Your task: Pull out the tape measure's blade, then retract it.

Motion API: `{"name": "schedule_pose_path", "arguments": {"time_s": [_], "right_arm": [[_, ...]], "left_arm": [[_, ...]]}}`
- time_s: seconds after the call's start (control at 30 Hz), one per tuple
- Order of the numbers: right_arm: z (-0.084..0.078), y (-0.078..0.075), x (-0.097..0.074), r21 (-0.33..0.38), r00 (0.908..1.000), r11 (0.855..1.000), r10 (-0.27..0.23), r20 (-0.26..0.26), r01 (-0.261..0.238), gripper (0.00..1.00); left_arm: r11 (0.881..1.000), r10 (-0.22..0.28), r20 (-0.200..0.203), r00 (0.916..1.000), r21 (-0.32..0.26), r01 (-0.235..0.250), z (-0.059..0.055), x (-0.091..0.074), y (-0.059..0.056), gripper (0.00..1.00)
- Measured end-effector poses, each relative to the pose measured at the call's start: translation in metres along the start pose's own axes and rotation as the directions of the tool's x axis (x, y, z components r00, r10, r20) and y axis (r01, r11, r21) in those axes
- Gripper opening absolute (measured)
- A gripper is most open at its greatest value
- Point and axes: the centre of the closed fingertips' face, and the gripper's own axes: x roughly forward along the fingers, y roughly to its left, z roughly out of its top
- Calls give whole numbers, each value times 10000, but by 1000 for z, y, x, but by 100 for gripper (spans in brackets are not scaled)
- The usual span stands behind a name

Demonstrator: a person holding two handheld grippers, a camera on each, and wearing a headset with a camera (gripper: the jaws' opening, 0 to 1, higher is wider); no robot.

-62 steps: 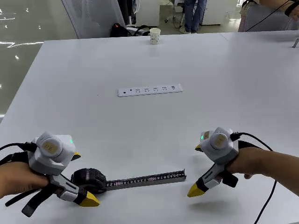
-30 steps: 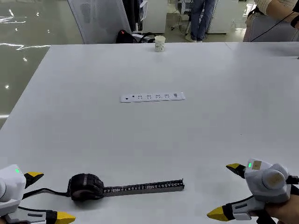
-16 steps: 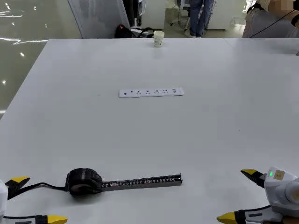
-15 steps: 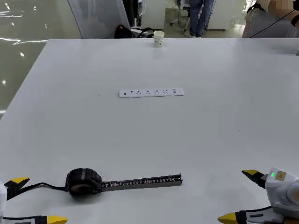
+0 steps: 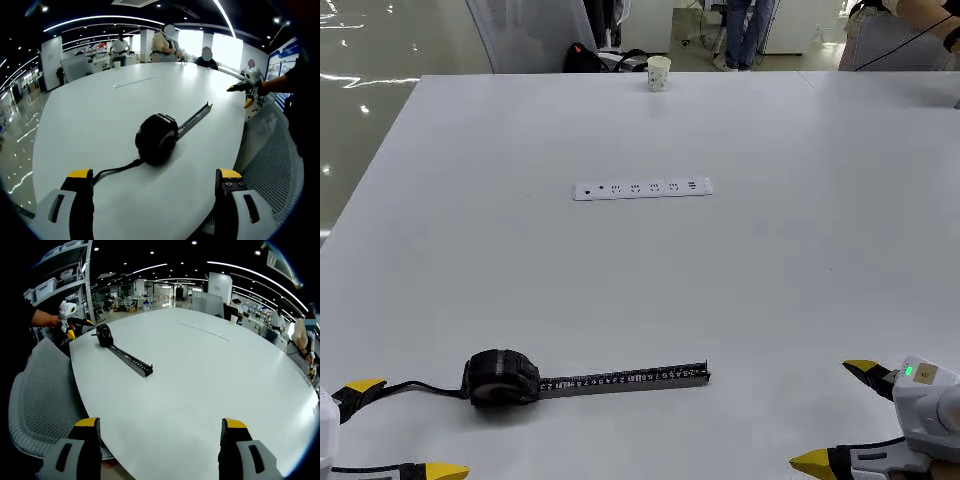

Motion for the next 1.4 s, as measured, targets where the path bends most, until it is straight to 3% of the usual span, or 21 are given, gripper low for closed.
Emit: {"name": "schedule_pose_path", "arguments": {"time_s": [0.2, 0.43, 0.97, 1.03, 1.2, 1.4], "right_arm": [[-3, 0, -1, 25, 9999, 10000, -30, -114, 31, 99], [-4, 1, -2, -2, 9998, 10000, 10, -188, -10, 99], [20, -6, 7, -768, 9993, 9968, 200, -312, -223, 99], [24, -7, 8, -876, 9991, 9958, 233, -350, -263, 99], [35, -11, 11, -1329, 9981, 9904, 326, -526, -393, 99], [48, -13, 15, -1588, 9955, 9846, 624, -715, -731, 99]], "left_arm": [[9999, 87, -52, 9999, -149, -88, -2, -2, 4, 99], [9997, 48, -162, 9999, -252, -52, -2, -1, 0, 99], [9986, 460, 207, 9987, -263, -454, 23, 14, 0, 99], [9977, 475, 536, 9974, -511, -448, 30, 16, -1, 99], [9969, 621, 753, 9952, -529, -582, 38, 22, -3, 99], [9969, 565, 658, 9962, -593, -526, 40, 31, -8, 99]]}}
